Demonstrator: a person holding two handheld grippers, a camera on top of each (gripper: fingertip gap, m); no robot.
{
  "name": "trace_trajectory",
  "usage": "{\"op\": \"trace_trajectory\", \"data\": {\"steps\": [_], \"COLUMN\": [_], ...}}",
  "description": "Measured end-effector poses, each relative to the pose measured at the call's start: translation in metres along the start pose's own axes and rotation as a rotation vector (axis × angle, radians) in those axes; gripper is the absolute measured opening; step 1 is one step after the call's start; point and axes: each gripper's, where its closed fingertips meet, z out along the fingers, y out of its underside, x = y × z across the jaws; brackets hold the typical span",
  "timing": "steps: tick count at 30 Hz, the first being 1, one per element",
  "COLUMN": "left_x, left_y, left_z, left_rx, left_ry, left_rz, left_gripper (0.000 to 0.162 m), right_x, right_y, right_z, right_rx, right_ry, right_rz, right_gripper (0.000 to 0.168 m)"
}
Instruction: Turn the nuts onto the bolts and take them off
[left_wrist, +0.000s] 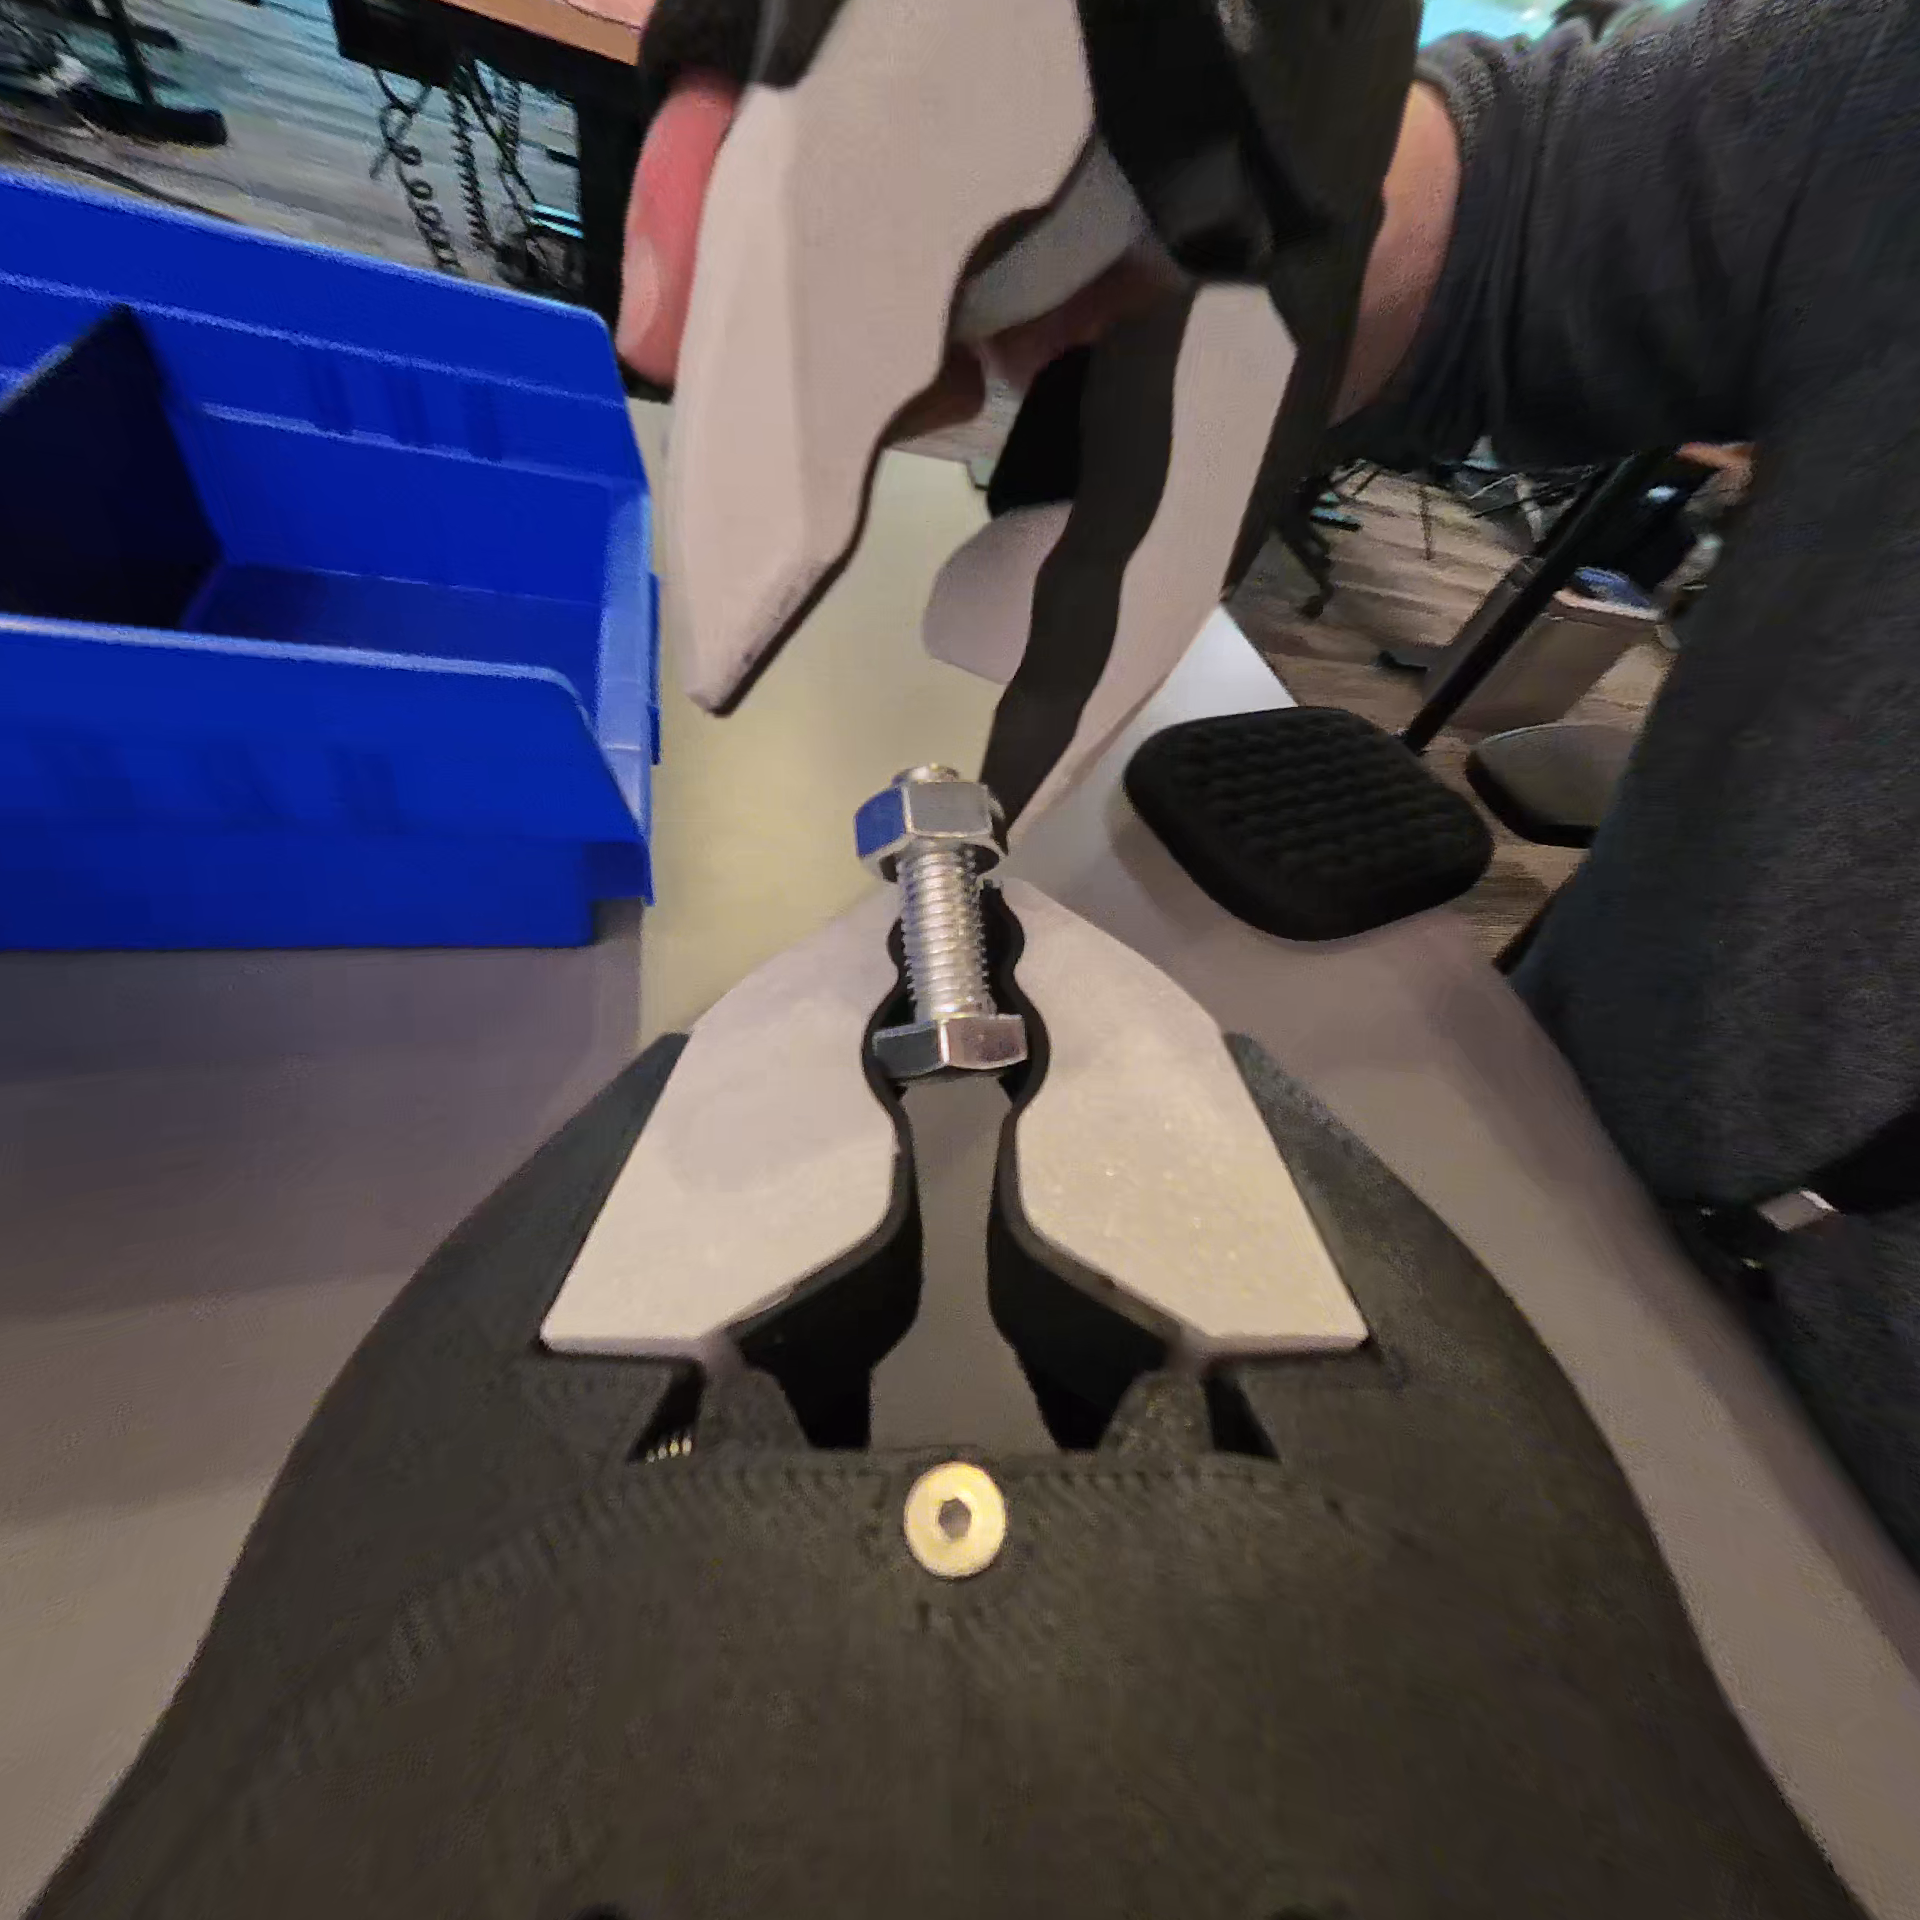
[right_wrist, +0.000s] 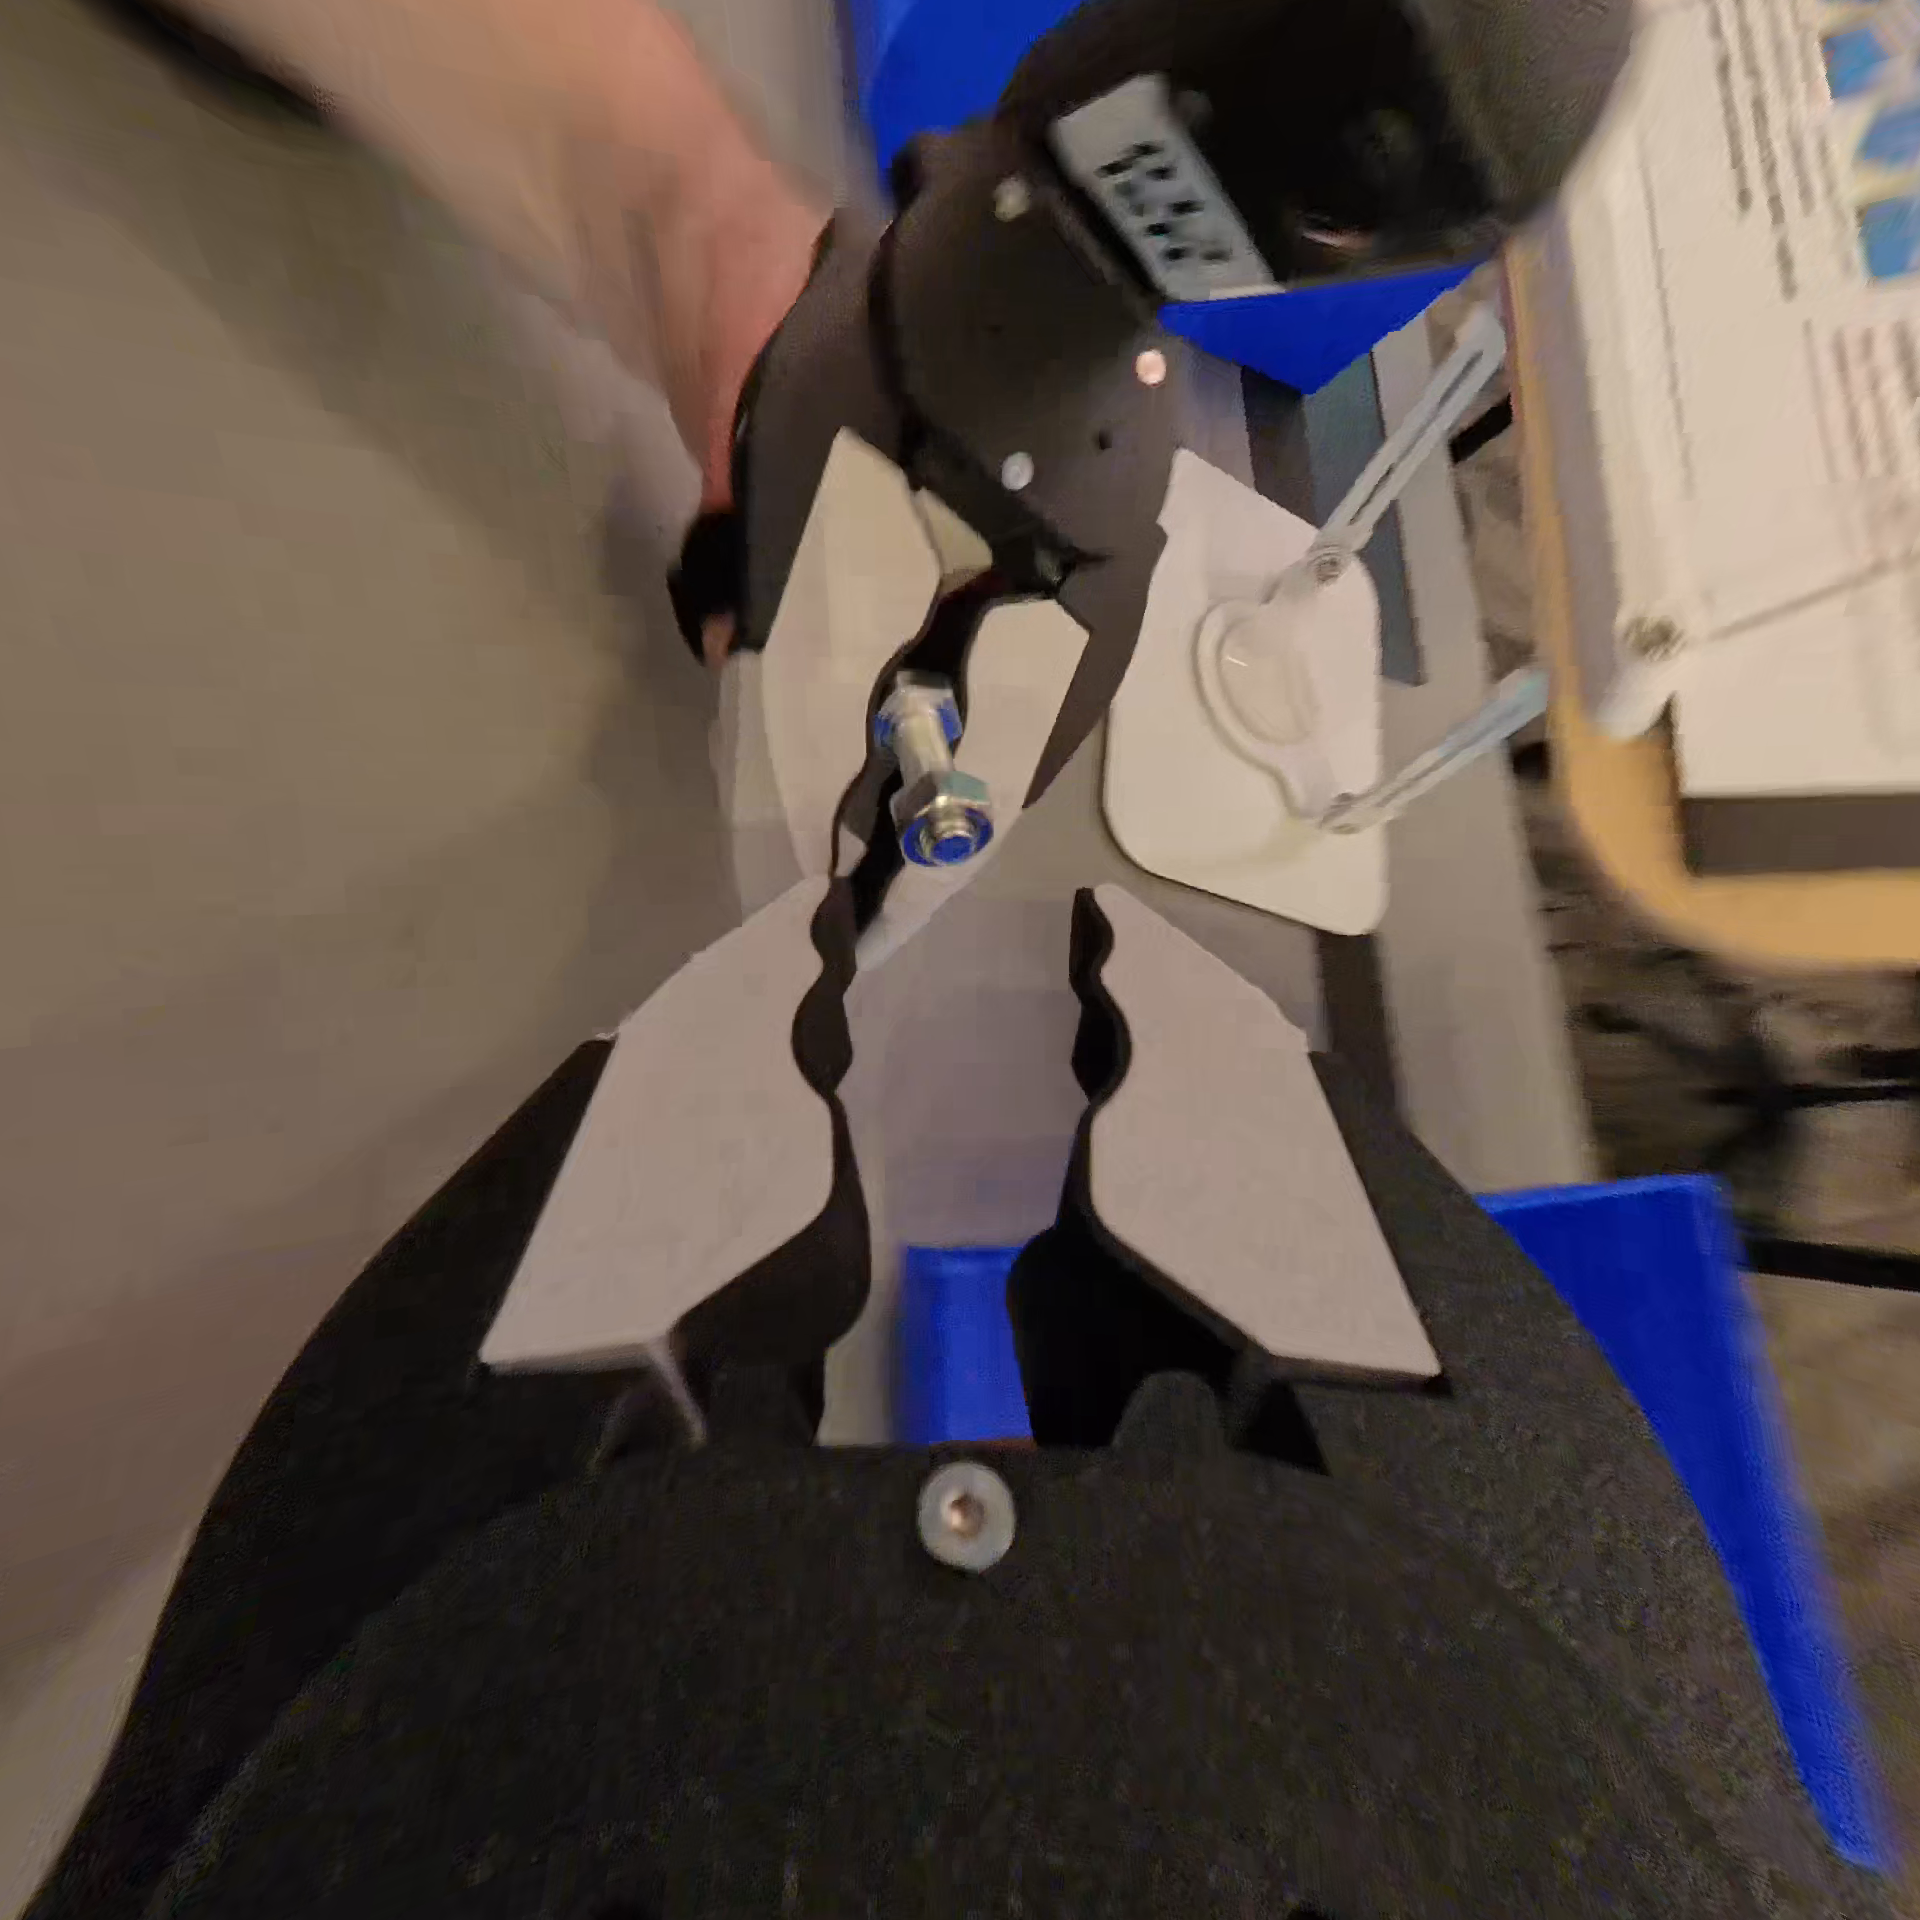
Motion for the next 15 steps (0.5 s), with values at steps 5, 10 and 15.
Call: {"op": "trace_trajectory", "data": {"steps": [5, 10, 15], "left_x": [-0.01, -0.014, -0.005], "left_y": [0.001, 0.005, 0.008], "left_z": [0.002, 0.005, 0.007], "left_rx": [-0.033, -0.069, -0.051], "left_ry": [-0.127, -0.179, -0.05], "left_rz": [0.086, 0.127, 0.014], "left_gripper": [0.01, 0.01, 0.009], "right_x": [-0.001, -0.009, -0.01], "right_y": [-0.01, -0.006, -0.004], "right_z": [-0.003, 0.006, 0.008], "right_rx": [0.188, 0.198, 0.117], "right_ry": [-0.189, -0.253, -0.11], "right_rz": [0.504, 0.598, 0.286], "right_gripper": [0.034, 0.018, 0.018]}}
